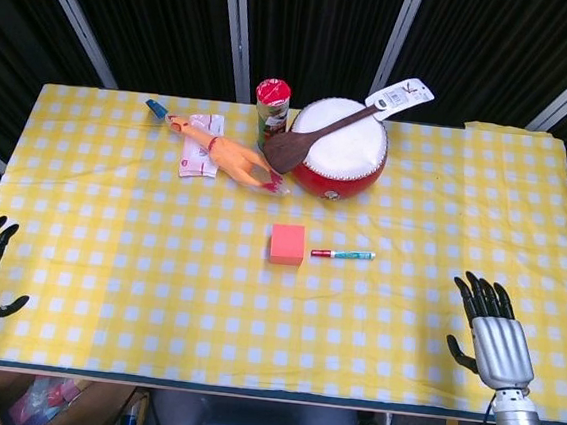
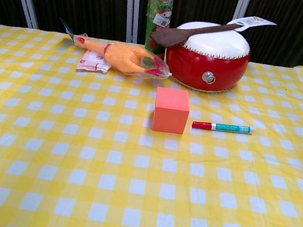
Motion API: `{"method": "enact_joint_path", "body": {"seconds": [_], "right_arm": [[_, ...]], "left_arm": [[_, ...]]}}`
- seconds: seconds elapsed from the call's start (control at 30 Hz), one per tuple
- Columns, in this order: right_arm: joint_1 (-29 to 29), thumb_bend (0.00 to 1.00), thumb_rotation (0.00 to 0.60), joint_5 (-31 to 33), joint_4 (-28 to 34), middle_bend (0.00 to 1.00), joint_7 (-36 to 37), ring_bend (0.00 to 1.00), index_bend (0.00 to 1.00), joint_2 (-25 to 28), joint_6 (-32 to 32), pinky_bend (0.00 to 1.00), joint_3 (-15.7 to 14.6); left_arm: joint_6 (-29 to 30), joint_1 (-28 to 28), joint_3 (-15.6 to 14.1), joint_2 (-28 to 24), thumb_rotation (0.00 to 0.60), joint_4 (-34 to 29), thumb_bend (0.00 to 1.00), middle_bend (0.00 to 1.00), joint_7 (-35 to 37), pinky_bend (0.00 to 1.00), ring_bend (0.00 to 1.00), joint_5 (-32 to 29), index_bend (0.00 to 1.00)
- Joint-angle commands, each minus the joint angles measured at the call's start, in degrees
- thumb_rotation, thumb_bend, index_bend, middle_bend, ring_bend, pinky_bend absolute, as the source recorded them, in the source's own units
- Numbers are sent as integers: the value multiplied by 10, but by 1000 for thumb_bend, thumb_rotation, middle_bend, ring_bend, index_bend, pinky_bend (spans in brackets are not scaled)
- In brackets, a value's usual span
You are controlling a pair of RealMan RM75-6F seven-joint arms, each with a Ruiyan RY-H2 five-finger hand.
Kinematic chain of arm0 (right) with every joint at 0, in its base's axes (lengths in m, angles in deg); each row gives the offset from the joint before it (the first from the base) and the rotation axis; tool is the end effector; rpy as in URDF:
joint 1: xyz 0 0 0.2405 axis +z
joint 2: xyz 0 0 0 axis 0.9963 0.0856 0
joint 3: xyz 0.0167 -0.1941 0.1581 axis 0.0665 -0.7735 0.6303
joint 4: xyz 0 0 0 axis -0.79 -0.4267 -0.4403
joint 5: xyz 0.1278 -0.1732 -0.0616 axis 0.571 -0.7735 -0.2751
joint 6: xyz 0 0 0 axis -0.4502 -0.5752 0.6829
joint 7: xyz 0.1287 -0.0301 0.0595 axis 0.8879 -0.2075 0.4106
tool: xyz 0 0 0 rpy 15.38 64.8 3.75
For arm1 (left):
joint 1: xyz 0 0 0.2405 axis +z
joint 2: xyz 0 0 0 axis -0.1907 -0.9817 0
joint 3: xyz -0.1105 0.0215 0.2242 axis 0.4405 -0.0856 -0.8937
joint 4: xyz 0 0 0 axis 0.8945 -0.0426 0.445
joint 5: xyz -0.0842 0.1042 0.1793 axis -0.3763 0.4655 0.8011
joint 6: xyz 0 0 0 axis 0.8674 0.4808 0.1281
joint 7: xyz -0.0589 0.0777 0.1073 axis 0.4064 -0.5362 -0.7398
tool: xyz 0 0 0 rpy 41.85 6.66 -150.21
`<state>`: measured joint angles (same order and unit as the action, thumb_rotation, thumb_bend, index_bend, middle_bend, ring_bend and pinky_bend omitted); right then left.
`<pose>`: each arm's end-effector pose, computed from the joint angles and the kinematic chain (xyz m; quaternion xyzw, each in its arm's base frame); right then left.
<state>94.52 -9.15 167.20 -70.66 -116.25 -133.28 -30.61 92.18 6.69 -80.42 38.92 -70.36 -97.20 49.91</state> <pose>-0.2584 -0.2019 0.1054 0.6365 -0.4042 0.3591 0.5500 -0.3082 0.1767 0.1366 -0.6076 -0.3574 -0.3580 0.6124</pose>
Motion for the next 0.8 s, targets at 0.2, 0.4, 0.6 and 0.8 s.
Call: {"method": "enact_joint_path", "body": {"seconds": [0.2, 0.4, 0.6, 0.8], "right_arm": [[87, 395, 600, 97, 66, 0, -93, 0, 59, -23, 69, 0, 77], [165, 366, 600, 210, 51, 0, -198, 0, 79, -93, 102, 0, 118], [228, 357, 600, 299, -16, 13, -268, 0, 205, -165, 122, 0, 128], [274, 356, 600, 370, -103, 35, -287, 0, 249, -215, 148, 0, 139]], "left_arm": [[1, 1, -2, -7, 600, 1, 0, 0, 12, 0, 0, 5, 0], [-3, 2, -3, -17, 600, 0, 0, 0, 35, 0, 0, 1, 0], [-16, 1, -3, -26, 600, -5, 4, 0, 50, 0, 0, -9, 0], [-28, -2, -1, -34, 600, -11, 4, 0, 57, 0, 0, -20, 0]]}}
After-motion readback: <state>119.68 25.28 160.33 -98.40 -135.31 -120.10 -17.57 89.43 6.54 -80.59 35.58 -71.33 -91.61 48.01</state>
